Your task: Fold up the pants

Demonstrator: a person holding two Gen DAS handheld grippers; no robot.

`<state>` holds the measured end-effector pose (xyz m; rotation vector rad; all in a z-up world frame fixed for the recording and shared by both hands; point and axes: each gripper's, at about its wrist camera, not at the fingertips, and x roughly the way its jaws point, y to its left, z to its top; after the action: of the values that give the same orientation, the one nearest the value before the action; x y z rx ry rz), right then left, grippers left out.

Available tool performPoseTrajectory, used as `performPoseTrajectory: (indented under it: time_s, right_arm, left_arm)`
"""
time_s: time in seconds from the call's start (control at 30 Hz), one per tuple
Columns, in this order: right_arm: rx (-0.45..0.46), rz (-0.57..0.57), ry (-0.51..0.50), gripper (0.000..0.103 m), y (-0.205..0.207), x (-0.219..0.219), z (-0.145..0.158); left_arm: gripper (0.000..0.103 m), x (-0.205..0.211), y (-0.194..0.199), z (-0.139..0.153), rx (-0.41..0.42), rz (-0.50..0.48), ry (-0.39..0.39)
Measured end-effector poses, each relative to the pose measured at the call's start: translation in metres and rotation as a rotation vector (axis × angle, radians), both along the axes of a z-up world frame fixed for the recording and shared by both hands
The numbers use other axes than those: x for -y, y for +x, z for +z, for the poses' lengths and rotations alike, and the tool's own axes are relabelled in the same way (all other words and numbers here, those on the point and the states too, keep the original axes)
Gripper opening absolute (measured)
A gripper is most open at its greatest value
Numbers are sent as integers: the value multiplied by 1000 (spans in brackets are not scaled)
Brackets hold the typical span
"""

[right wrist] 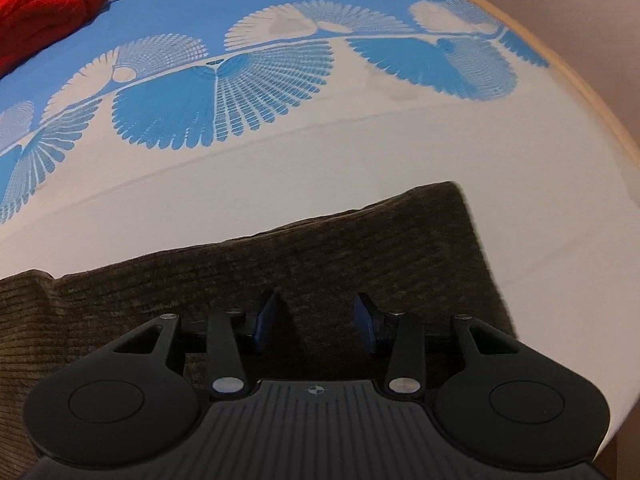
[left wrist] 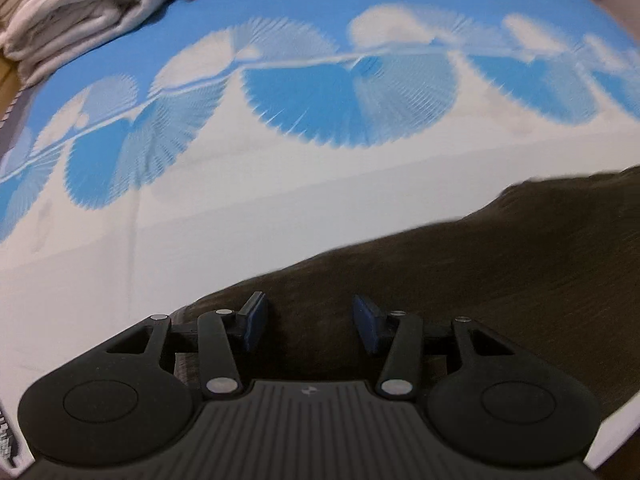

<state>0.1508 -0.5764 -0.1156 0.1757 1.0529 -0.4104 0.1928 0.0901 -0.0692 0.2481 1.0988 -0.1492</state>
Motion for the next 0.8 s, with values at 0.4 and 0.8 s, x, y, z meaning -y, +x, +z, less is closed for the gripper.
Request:
performPoseTrajectory:
  time_s: [0.4, 0.8]
  right_arm:
    - [149, -190, 216, 50, -97, 2, 29]
    - [89, -381, 177, 49, -151, 25, 9]
  left_arm:
    - [51, 48, -3, -10, -32, -121, -110]
    - [51, 72, -2, -28, -24, -115, 87]
